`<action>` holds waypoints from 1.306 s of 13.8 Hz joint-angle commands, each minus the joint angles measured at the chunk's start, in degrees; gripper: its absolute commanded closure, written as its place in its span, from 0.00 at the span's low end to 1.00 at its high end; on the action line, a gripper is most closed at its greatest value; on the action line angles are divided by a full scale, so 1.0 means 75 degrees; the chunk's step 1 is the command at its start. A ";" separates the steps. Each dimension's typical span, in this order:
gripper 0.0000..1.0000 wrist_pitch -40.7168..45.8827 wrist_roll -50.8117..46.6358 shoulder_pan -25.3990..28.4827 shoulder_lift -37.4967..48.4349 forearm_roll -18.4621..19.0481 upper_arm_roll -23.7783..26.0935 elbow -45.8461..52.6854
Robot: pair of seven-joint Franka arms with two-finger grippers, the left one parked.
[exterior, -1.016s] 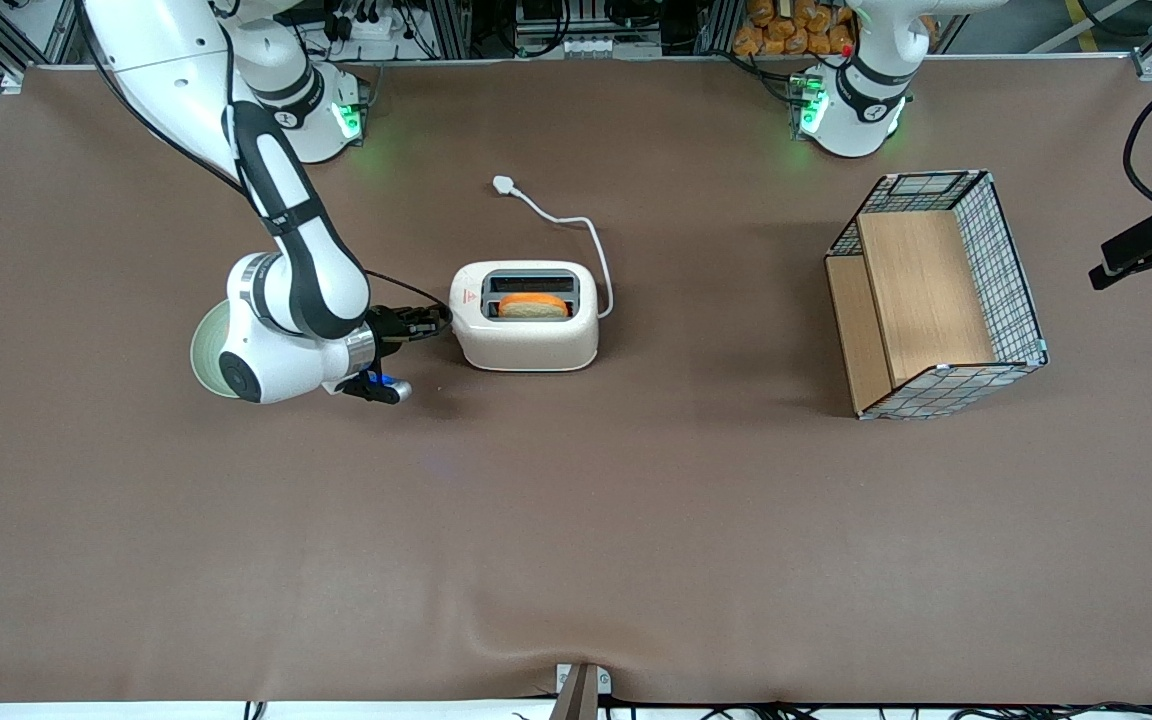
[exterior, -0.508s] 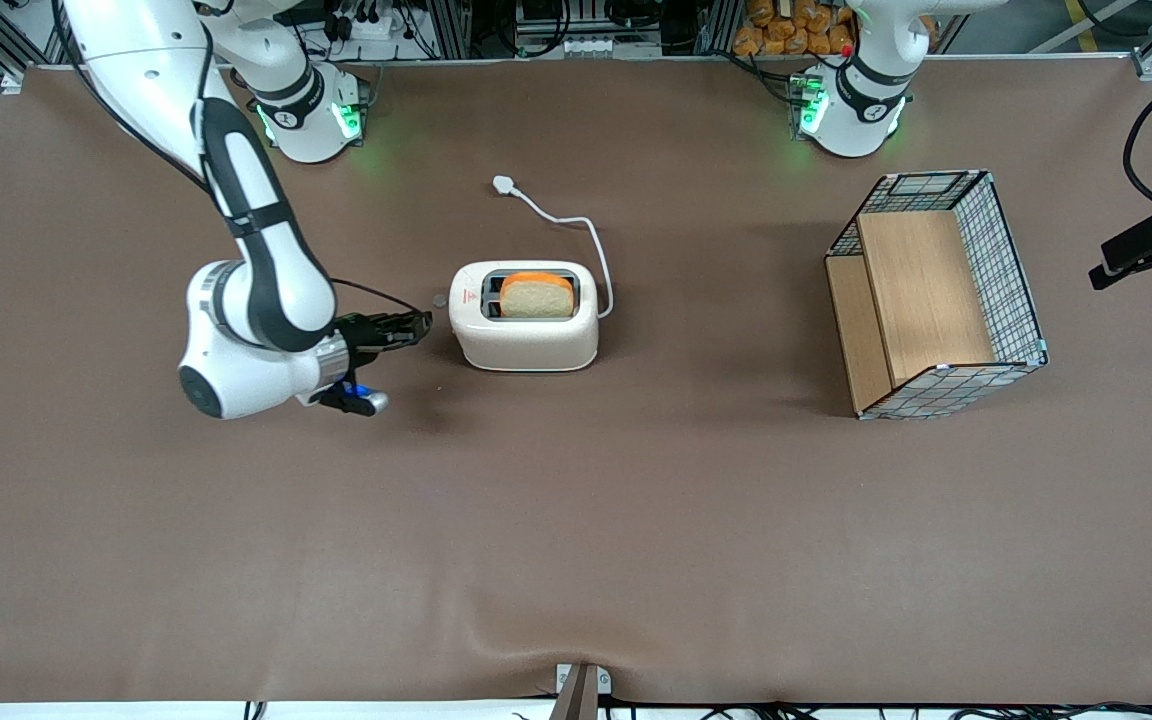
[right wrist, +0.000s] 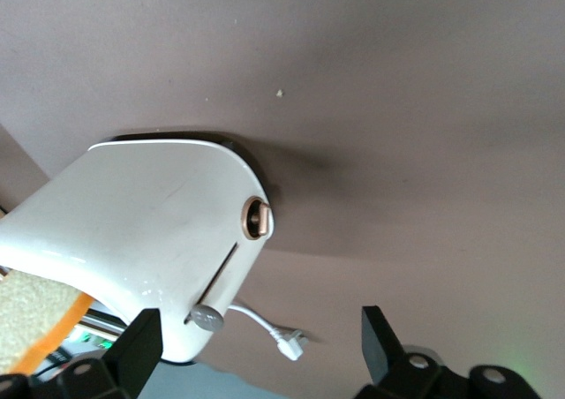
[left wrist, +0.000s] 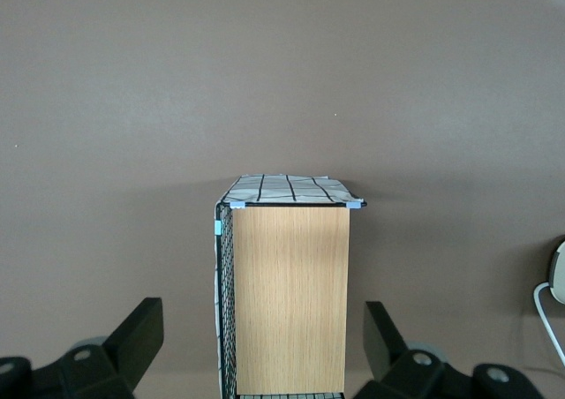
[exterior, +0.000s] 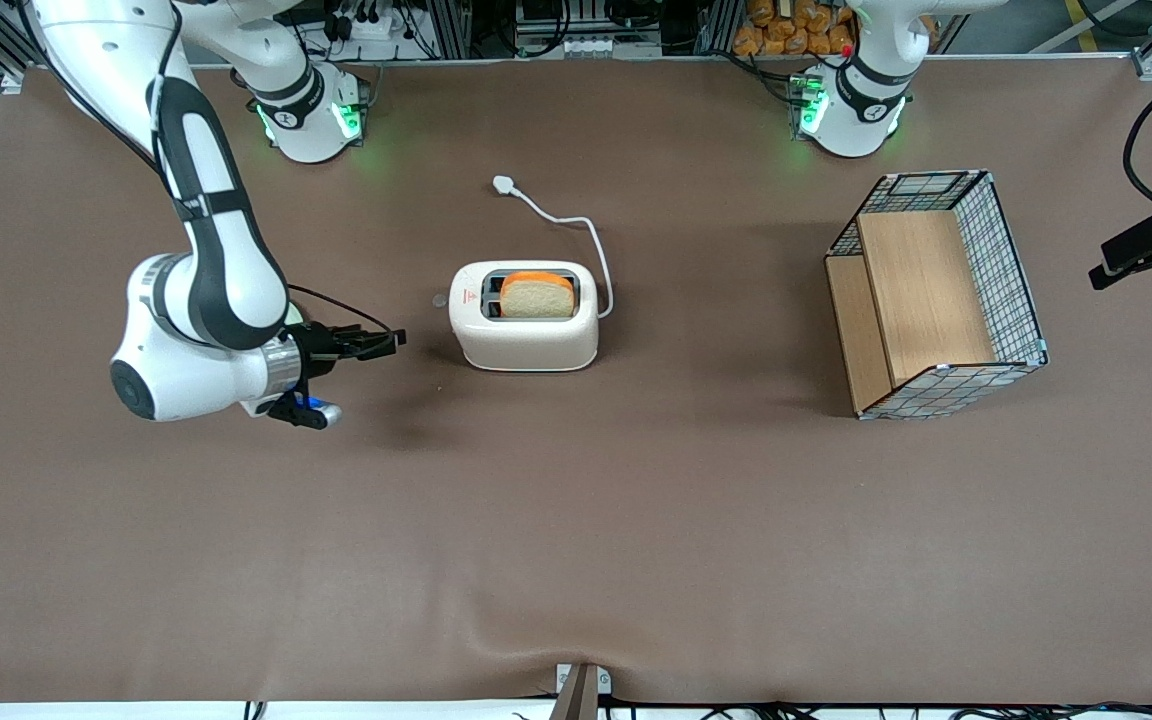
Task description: Press toaster button with right arm
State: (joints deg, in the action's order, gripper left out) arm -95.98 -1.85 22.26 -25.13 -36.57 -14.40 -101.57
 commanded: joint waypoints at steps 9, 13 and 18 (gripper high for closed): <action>0.00 -0.0949 0.0141 -0.0318 0.0924 0.3247 -0.0364 0.0605; 0.00 -0.0761 0.0551 -0.0905 0.1509 0.3270 -0.0388 0.0500; 0.00 -0.0493 0.0470 -0.2260 0.2552 0.4007 0.1000 0.0183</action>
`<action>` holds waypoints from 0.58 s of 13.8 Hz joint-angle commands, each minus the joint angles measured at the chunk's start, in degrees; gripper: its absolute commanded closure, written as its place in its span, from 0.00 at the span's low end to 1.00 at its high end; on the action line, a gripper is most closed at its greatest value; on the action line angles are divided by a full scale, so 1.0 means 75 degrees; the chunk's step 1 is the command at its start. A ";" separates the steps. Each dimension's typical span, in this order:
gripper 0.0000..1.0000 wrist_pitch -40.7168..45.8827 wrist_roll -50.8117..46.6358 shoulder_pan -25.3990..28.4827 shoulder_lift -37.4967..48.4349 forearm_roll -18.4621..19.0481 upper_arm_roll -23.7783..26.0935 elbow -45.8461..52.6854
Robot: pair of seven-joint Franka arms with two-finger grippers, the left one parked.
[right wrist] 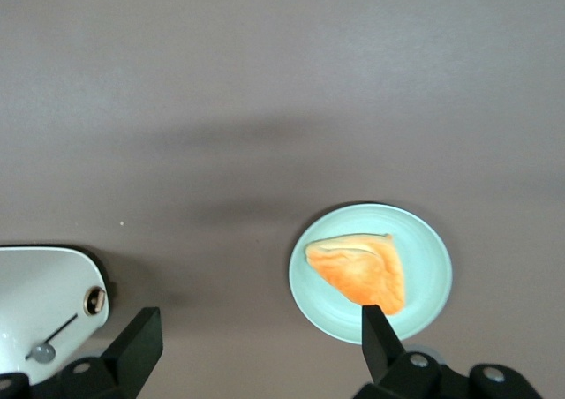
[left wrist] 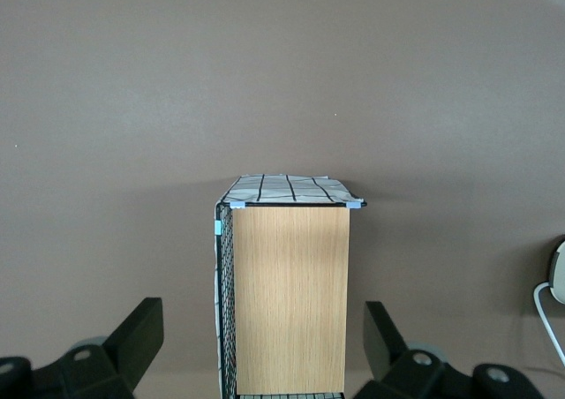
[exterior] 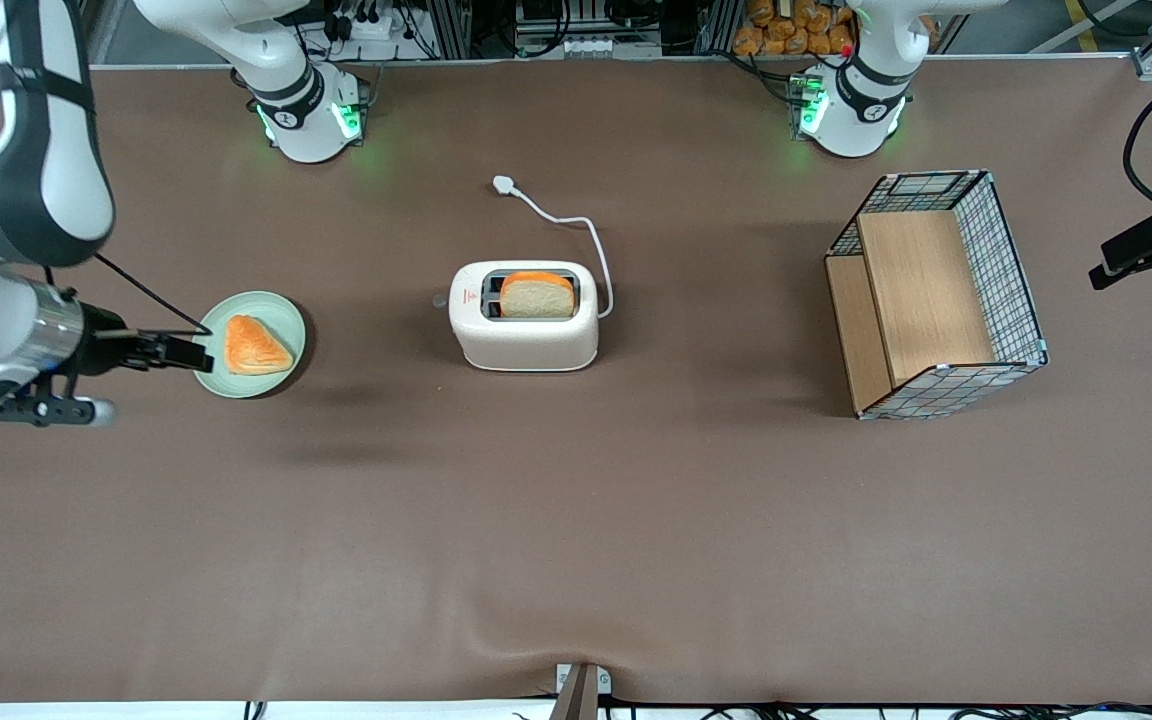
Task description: Press toaster button with right arm
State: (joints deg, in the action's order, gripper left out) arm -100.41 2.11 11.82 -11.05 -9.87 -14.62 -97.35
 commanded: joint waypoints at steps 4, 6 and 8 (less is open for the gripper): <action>0.00 0.0134 -0.0094 -0.1388 0.1578 0.0812 0.1656 -0.0743; 0.00 0.0472 -0.0083 -0.1668 0.1801 0.0859 0.1877 -0.0639; 0.00 0.1115 -0.0083 -0.1763 0.1837 0.1209 0.1984 -0.0078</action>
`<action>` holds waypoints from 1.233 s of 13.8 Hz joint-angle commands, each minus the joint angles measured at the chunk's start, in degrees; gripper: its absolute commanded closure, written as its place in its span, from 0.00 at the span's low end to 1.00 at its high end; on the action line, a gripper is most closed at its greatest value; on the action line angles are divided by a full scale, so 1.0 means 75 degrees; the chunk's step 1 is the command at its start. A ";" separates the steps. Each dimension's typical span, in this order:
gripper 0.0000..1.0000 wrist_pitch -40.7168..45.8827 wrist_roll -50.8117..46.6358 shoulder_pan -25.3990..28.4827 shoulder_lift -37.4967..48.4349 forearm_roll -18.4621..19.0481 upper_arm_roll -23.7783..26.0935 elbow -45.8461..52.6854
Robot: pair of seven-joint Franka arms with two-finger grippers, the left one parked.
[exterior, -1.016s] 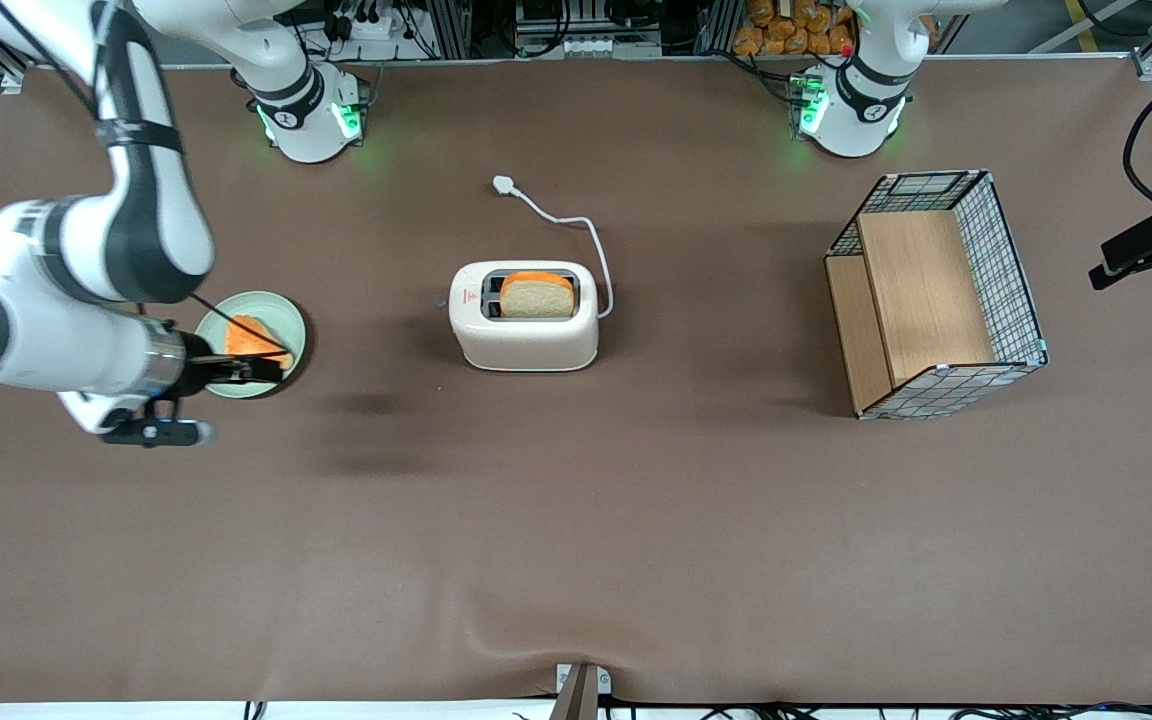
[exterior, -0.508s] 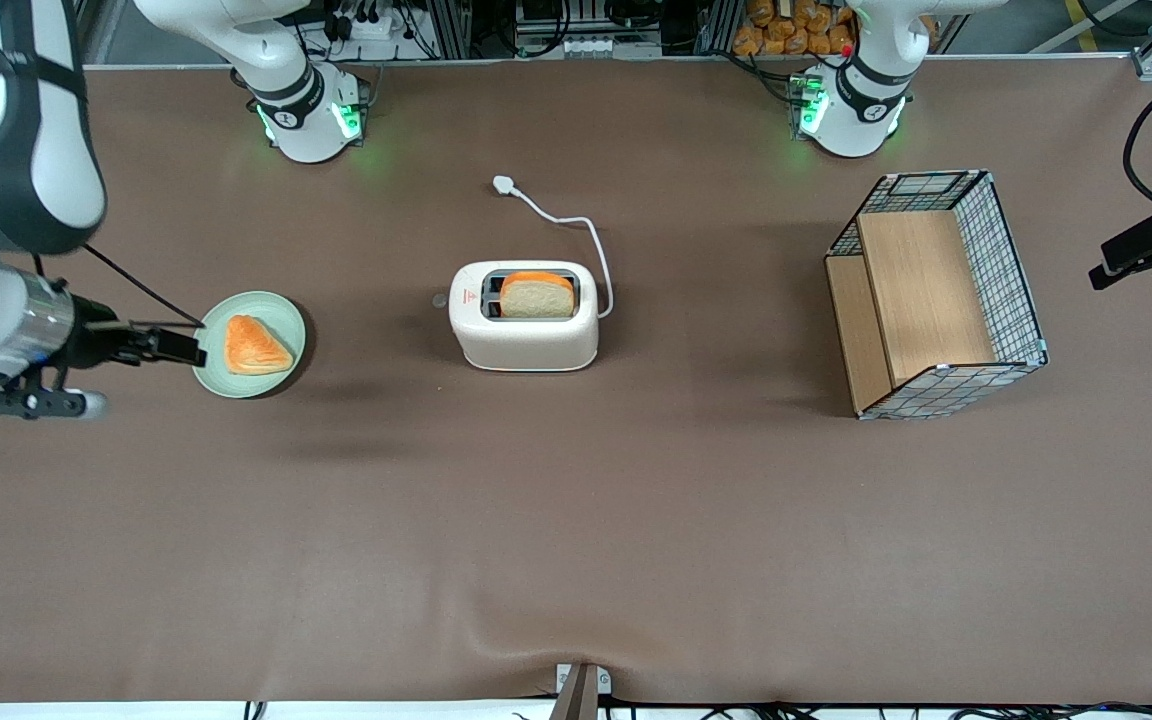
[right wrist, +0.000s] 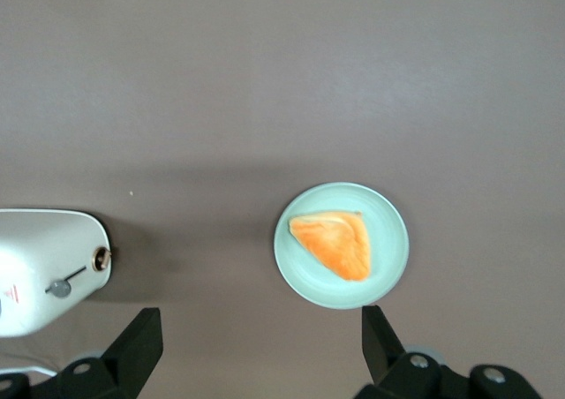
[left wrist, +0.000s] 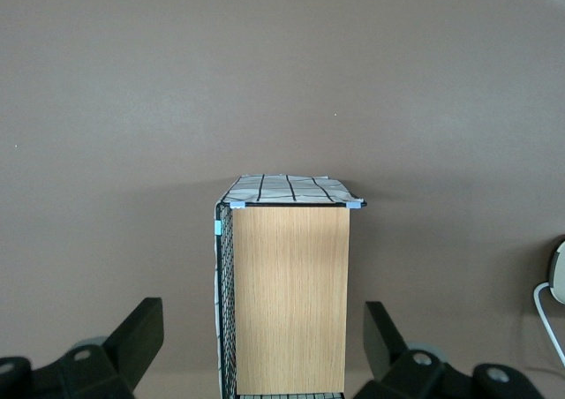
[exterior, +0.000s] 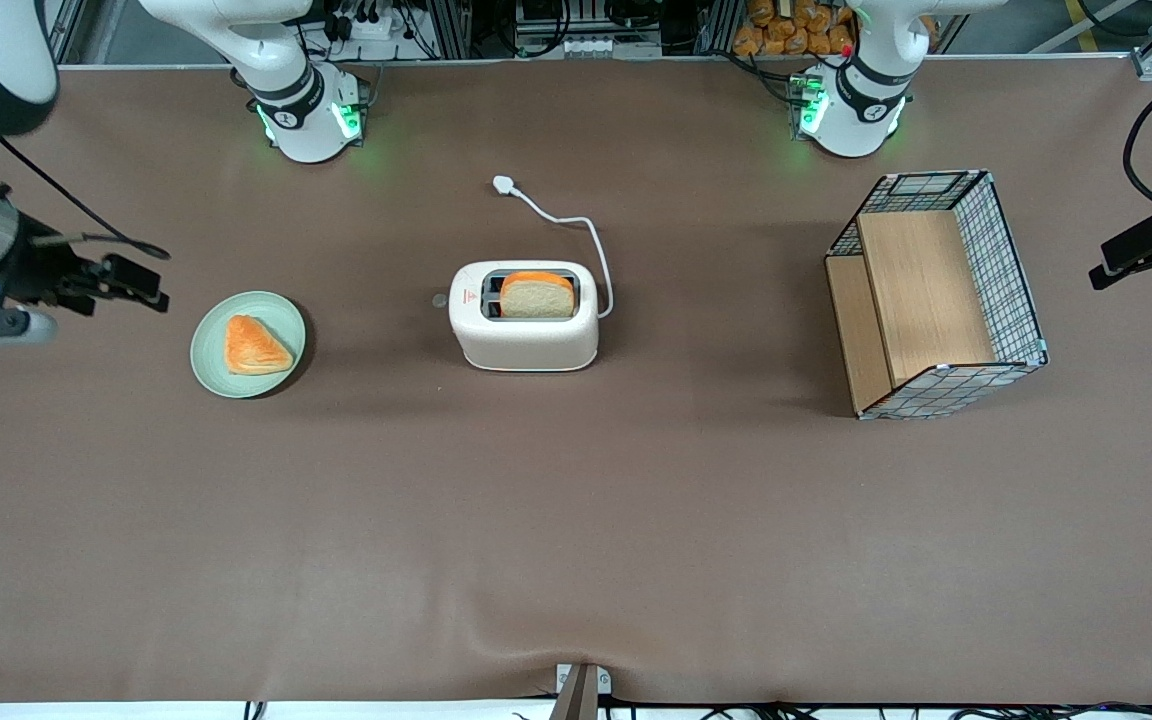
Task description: Press toaster button with right arm
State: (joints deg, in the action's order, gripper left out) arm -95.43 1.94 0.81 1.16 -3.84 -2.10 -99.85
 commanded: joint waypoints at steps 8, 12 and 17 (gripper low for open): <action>0.00 0.1509 -0.0433 -0.0447 0.0209 0.0617 0.0269 0.1453; 0.00 0.1533 -0.0562 -0.0471 0.0186 0.0617 0.0245 0.1465; 0.00 0.1510 -0.0856 -0.0506 0.0045 0.0605 0.0234 0.1454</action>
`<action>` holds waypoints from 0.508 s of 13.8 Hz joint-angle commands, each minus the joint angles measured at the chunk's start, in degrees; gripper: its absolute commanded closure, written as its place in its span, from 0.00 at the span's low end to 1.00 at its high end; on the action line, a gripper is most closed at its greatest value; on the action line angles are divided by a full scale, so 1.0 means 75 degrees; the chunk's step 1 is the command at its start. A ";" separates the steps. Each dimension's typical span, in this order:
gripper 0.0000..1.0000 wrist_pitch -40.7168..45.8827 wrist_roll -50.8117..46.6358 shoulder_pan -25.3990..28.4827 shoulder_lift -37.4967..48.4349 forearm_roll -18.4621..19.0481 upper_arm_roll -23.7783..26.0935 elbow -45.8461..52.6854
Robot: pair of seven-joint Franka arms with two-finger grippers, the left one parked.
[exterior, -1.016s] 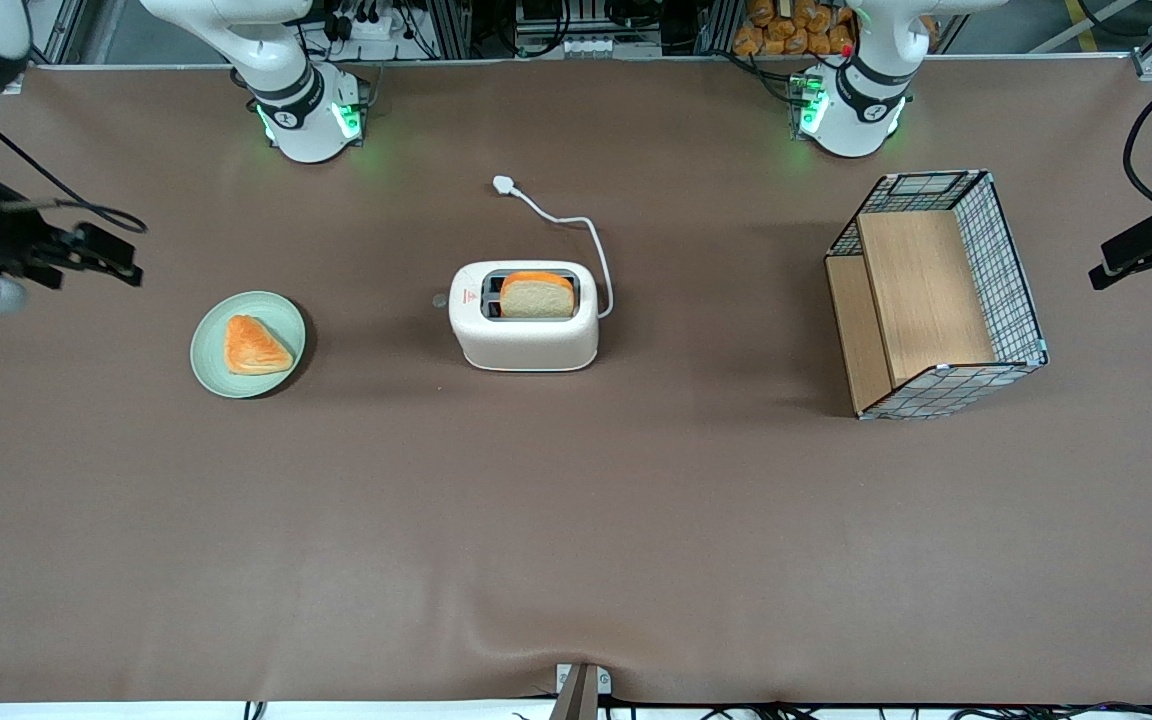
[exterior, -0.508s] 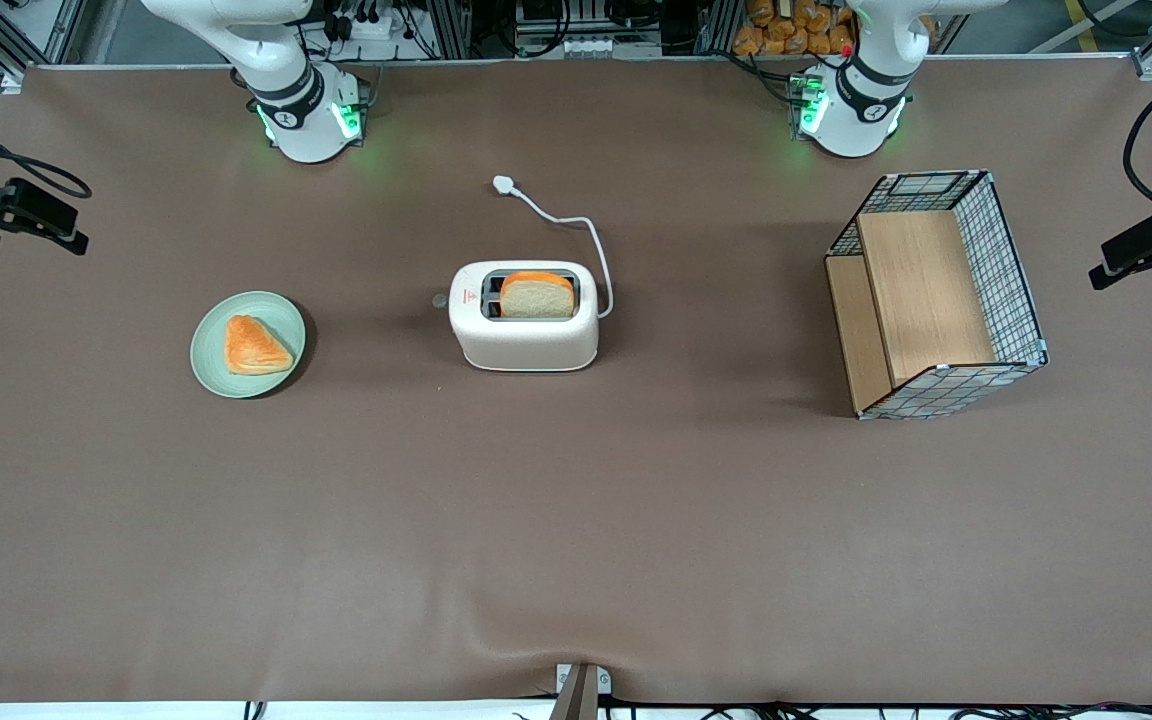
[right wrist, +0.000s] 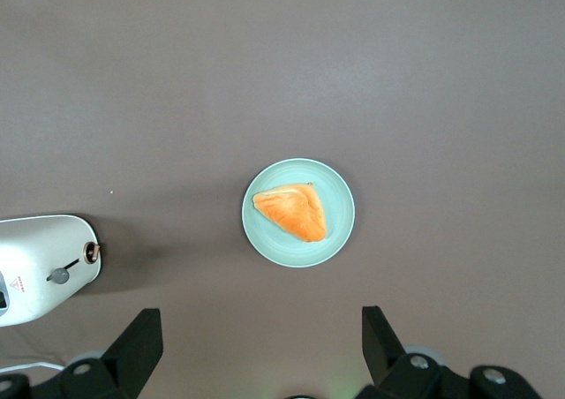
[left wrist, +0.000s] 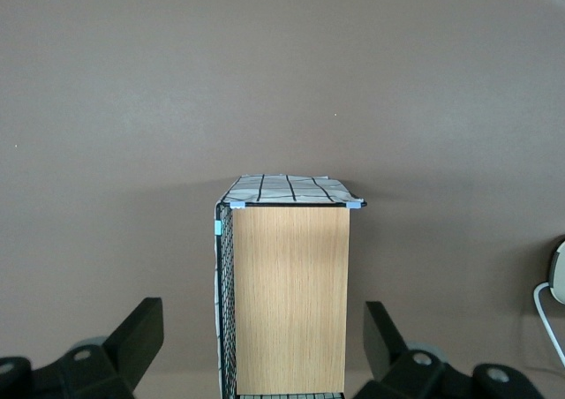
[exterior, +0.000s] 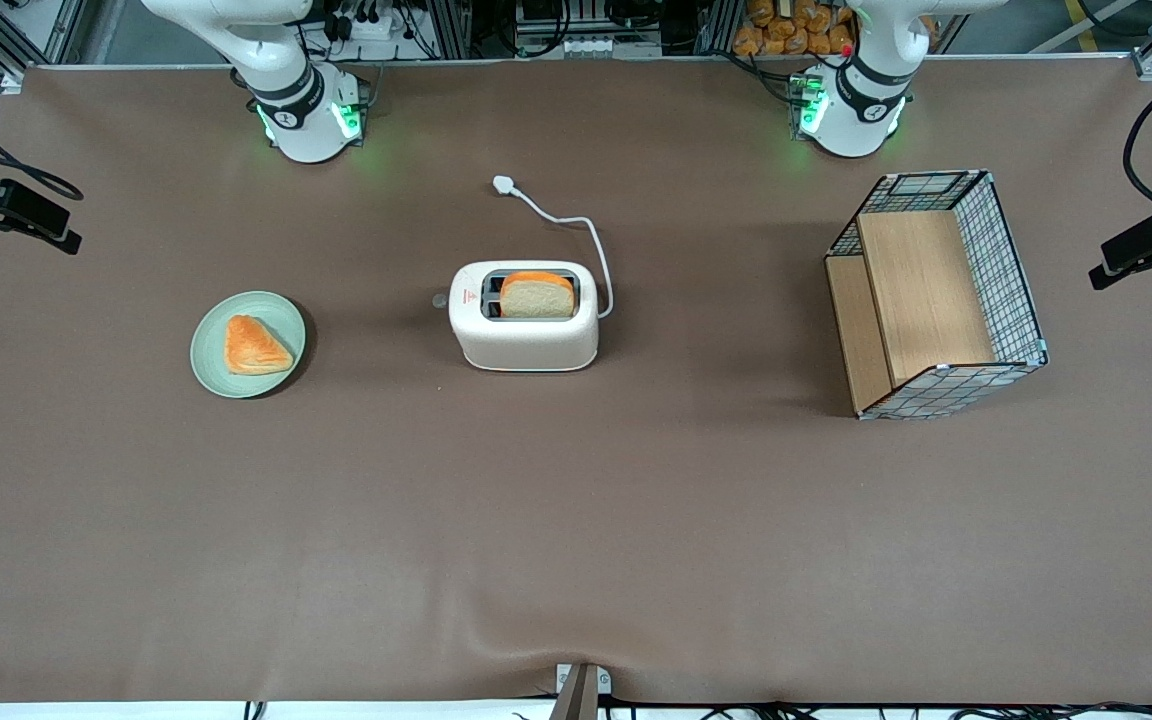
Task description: Press toaster button with right arm
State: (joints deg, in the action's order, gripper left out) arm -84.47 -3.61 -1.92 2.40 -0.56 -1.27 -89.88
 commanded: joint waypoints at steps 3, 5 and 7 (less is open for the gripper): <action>0.00 0.0047 -0.0046 -0.0165 -0.0145 0.0180 0.0065 0.0137; 0.00 0.0141 -0.0023 -0.0107 -0.0226 0.0192 -0.0029 0.0265; 0.00 0.0257 0.0187 -0.0025 -0.0309 0.0157 -0.0159 0.0406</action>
State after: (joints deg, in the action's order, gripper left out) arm -84.38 -3.45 -2.12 1.46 -0.28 -2.08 -89.44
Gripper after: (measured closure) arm 0.000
